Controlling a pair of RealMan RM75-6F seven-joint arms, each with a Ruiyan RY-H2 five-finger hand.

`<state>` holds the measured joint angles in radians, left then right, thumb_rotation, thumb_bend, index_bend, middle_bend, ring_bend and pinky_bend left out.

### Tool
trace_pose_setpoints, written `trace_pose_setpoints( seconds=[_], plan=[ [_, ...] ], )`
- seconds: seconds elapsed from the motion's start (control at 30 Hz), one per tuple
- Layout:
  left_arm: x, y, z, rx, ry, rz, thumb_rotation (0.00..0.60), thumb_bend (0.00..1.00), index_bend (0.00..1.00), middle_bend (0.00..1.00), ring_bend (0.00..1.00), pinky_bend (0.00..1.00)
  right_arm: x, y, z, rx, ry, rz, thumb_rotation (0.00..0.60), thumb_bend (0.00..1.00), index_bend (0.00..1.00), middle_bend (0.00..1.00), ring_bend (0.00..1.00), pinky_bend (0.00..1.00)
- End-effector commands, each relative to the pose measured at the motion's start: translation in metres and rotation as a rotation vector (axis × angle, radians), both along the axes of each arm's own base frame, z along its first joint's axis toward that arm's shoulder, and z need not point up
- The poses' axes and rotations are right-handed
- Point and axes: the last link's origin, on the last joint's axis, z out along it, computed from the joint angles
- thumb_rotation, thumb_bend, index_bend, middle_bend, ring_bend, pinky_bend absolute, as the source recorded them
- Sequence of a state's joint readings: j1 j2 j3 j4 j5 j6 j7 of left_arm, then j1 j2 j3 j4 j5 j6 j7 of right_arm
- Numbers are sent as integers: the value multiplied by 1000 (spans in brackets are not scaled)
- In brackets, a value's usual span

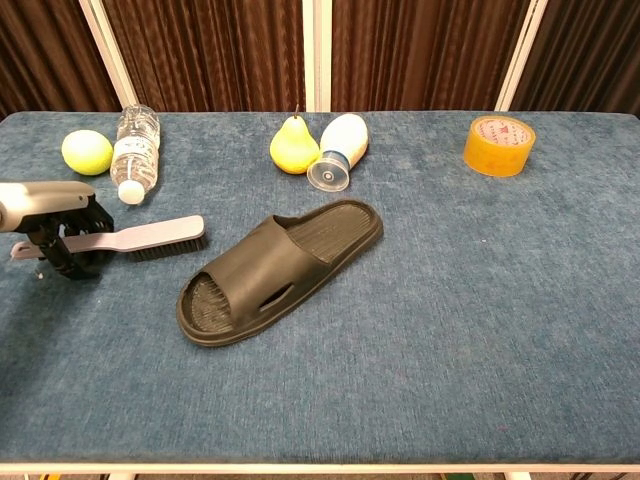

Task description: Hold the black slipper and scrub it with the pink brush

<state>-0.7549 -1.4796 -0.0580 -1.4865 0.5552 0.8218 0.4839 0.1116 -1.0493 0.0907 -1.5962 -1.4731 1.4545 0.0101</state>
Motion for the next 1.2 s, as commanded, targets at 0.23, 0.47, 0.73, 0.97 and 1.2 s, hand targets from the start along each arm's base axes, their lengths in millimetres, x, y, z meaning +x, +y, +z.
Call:
trace_pose_setpoints(
  seconds=[0.23, 0.47, 0.73, 0.97, 1.2],
  plan=[
    [4, -4, -4, 2, -7, -4, 600, 370, 698, 786, 698, 714, 0, 1, 0, -3, -4, -5, 600, 26, 30, 130, 0, 12],
    [2, -2, -9, 32, -25, 0, 600, 380, 833, 900, 791, 914, -1, 3, -1, -4, -10, -17, 600, 26, 30, 131, 0, 12],
    [3, 3, 4, 236, -204, 13, 600, 461, 1000, 1000, 959, 1000, 1, 1, -9, 45, -17, -15, 600, 26, 29, 134, 0, 12],
    [9, 2, 39, 447, -517, -77, 600, 520, 1000, 1000, 1000, 1000, 24, -19, -26, 181, -18, 63, 600, 26, 30, 149, 0, 12],
    [14, -25, 46, 400, -605, -364, 600, 533, 1000, 1000, 1000, 1000, 84, -77, -63, 418, -24, 242, 600, 57, 105, 211, 28, 62]
  ],
)
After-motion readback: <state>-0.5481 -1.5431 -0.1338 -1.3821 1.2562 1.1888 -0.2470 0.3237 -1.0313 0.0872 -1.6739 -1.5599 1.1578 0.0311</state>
